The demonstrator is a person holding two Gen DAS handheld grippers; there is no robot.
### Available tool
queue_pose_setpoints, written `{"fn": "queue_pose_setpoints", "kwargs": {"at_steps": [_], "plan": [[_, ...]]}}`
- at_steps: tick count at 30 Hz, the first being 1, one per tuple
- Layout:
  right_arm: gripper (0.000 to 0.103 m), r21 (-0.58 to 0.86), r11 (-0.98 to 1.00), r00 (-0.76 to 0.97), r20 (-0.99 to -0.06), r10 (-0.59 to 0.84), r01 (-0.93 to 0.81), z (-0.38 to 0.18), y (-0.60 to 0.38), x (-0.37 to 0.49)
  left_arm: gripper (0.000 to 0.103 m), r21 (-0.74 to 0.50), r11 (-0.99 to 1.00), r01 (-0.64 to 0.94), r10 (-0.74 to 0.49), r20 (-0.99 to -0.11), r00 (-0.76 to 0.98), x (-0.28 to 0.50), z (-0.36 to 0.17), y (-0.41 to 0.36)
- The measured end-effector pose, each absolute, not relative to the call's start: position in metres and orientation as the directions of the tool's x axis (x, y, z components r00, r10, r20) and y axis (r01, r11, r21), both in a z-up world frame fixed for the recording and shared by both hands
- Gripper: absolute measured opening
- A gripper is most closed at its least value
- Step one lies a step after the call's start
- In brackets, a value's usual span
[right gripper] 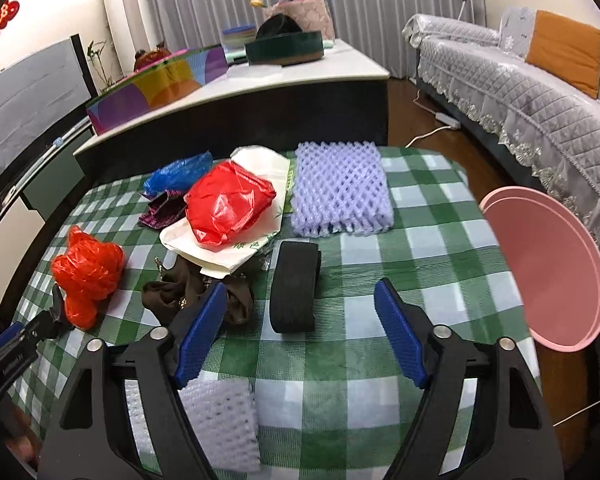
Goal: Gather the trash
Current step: 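Grasp the black plastic bag with the left gripper while the right gripper grasps the black elastic band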
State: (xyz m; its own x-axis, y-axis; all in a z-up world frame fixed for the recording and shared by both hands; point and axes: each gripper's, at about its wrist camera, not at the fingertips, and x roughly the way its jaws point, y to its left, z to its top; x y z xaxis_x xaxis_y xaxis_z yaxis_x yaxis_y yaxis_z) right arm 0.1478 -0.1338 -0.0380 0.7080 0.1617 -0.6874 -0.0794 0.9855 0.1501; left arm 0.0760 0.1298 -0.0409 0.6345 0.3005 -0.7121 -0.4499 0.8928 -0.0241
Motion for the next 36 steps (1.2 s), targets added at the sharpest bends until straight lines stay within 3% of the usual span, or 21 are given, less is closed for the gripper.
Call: {"fn": "queue_pose_setpoints", "kwargs": {"at_steps": [5,11,13,15,18,36], "plan": [[0.065,0.162,0.983,0.681,-0.711,0.173,-0.080,-0.047,-0.133,0.158,0.079,-0.011,0.873,-0.487,0.321,-0.739,0.592,0.089,-0.050,0.143],[0.048,0.176,0.981,0.648,-0.739,0.185,-0.080,-0.057,-0.136,0.167,0.078,-0.007,0.867,-0.499,0.311,-0.775,0.551,0.099,-0.060,0.147],[0.038,0.177,0.981,0.637,-0.748,0.188,-0.082,-0.060,-0.136,0.169,0.070,-0.005,0.871,-0.492,0.302,-0.784,0.543,0.102,-0.063,0.146],[0.026,0.184,0.979,0.627,-0.753,0.197,-0.087,-0.062,-0.137,0.170,0.068,-0.004,0.873,-0.488,0.299,-0.786,0.541,0.103,-0.064,0.145],[0.025,0.190,0.977,0.623,-0.753,0.209,-0.099,-0.062,-0.137,0.170,0.061,0.004,0.881,-0.474,0.303,-0.774,0.556,0.103,-0.059,0.141],[0.025,0.119,0.992,0.745,-0.656,0.118,-0.051,0.000,-0.182,0.126,0.060,-0.026,0.923,-0.385,0.266,-0.679,0.684,0.081,-0.017,0.113]]}}
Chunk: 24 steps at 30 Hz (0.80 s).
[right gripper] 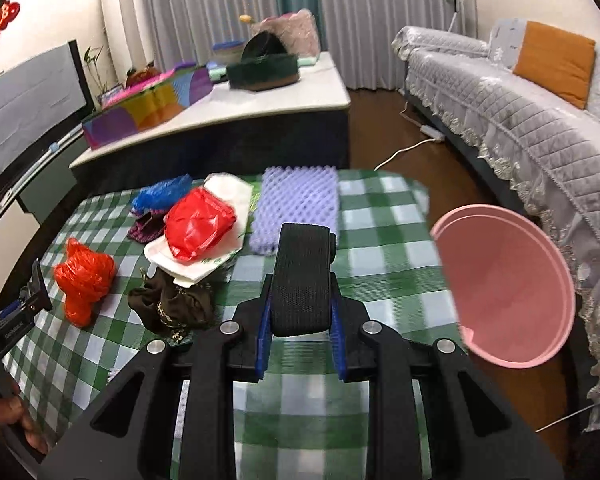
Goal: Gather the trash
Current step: 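Grasp the black plastic bag with the left gripper while the right gripper grasps the black elastic band, then carry both held items over the pink bin and open both grippers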
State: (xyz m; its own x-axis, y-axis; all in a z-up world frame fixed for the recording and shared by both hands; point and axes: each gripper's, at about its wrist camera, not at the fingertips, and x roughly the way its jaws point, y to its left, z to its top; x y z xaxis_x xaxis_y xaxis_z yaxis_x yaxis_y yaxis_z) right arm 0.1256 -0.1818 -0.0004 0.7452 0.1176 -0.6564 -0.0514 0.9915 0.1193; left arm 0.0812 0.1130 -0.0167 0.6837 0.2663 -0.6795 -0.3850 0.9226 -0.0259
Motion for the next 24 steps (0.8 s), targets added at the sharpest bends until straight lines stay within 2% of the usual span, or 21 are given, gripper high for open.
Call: {"fn": "queue_pose_setpoints", "kwargs": {"at_steps": [14,24], "plan": [[0.025,0.114,0.990,0.815,-0.579,0.002,0.079,0.054,-0.252,0.067,0.060,-0.052,0.989,-0.141,0.082,-0.598,0.797,0.052,0.023,0.048],[0.025,0.135,0.984,0.816,-0.577,-0.016,0.115,0.076,-0.305,0.044,0.060,-0.035,0.997,0.074,-0.081,-0.581,0.810,0.046,0.045,-0.019]]}}
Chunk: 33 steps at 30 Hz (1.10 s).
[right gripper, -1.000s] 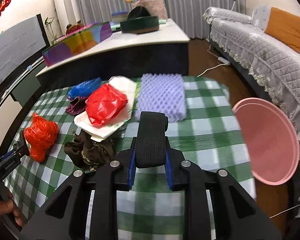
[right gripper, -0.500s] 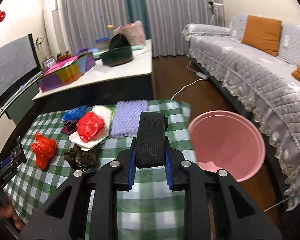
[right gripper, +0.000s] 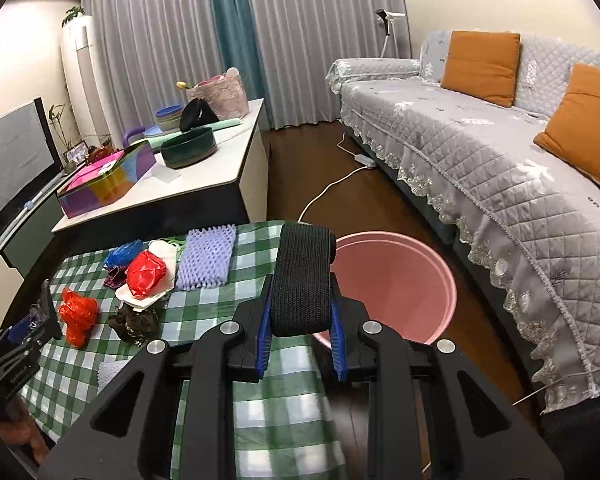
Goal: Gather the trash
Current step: 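Carry both held items over the pink bin and open both grippers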
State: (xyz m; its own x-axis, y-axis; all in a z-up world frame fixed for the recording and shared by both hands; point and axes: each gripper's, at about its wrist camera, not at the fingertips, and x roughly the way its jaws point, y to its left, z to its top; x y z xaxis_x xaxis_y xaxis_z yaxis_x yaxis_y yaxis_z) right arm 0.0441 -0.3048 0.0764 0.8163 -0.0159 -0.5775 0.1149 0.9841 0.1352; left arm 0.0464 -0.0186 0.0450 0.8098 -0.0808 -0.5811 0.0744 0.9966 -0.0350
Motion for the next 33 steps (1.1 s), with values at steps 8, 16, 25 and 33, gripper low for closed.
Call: {"fn": "queue_pose_setpoints", "kwargs": {"at_steps": [8,16,25,33], "plan": [[0.025,0.121,0.986,0.829,-0.558,-0.031,0.119,0.104,-0.358,0.057,0.060,-0.031,0.971,0.236,-0.211,-0.572,0.792,0.063,0.057,-0.089],[0.025,0.073,0.986,0.840,-0.534,-0.090,0.153,0.119,-0.417,0.094,0.060,-0.028,0.934,0.357,-0.309,-0.568,0.763,0.098,0.057,-0.155],[0.025,0.168,0.970,0.822,-0.567,-0.049,0.173,0.081,-0.448,0.129,0.060,0.005,0.889,0.458,-0.372,-0.577,0.727,0.132,0.034,-0.226],[0.025,0.182,0.962,0.801,-0.596,-0.057,0.204,0.068,-0.456,0.149,0.060,-0.001,0.854,0.521,-0.421,-0.589,0.689,0.159,0.012,-0.263]]}}
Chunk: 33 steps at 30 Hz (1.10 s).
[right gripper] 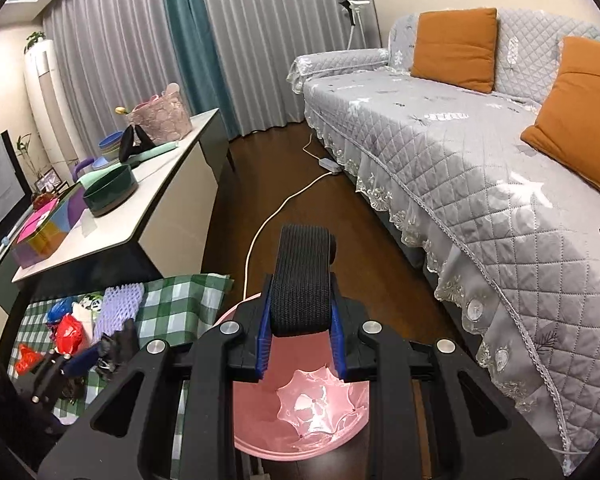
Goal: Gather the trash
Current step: 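Carry both held items over the pink bin and open both grippers, then move both open grippers back over the table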
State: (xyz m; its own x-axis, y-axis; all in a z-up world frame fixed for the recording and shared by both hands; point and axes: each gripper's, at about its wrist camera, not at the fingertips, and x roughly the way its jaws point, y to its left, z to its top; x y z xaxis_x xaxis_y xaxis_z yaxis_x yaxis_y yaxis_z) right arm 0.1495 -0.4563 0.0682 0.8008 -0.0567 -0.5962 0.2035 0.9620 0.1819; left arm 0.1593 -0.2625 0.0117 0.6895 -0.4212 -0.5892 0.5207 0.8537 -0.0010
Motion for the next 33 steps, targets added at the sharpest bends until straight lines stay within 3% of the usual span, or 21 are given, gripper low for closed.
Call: {"fn": "queue_pose_setpoints", "kwargs": {"at_steps": [22,23,25,26,33], "plan": [[0.026,0.195,0.953,0.765,-0.641,-0.055,0.231,0.051,-0.462,0.176,0.061,-0.056,0.829,0.557,-0.470,-0.610,0.638,0.201,-0.007,-0.290],[0.030,0.194,0.953,0.764,-0.643,-0.055,0.232,0.051,-0.462,0.177,0.067,-0.061,0.824,0.563,-0.478,-0.610,0.632,0.201,-0.007,-0.291],[0.054,0.193,0.950,0.767,-0.638,-0.069,0.245,0.052,-0.463,0.176,0.068,-0.063,0.820,0.569,-0.483,-0.610,0.628,0.200,-0.006,-0.291],[0.057,0.192,0.949,0.768,-0.636,-0.073,0.250,0.052,-0.463,0.176,0.068,-0.062,0.819,0.571,-0.483,-0.612,0.627,0.200,-0.006,-0.291],[0.060,0.201,0.948,0.779,-0.623,-0.071,0.247,0.054,-0.462,0.176,0.068,-0.064,0.832,0.551,-0.470,-0.611,0.637,0.192,-0.003,-0.273]]}}
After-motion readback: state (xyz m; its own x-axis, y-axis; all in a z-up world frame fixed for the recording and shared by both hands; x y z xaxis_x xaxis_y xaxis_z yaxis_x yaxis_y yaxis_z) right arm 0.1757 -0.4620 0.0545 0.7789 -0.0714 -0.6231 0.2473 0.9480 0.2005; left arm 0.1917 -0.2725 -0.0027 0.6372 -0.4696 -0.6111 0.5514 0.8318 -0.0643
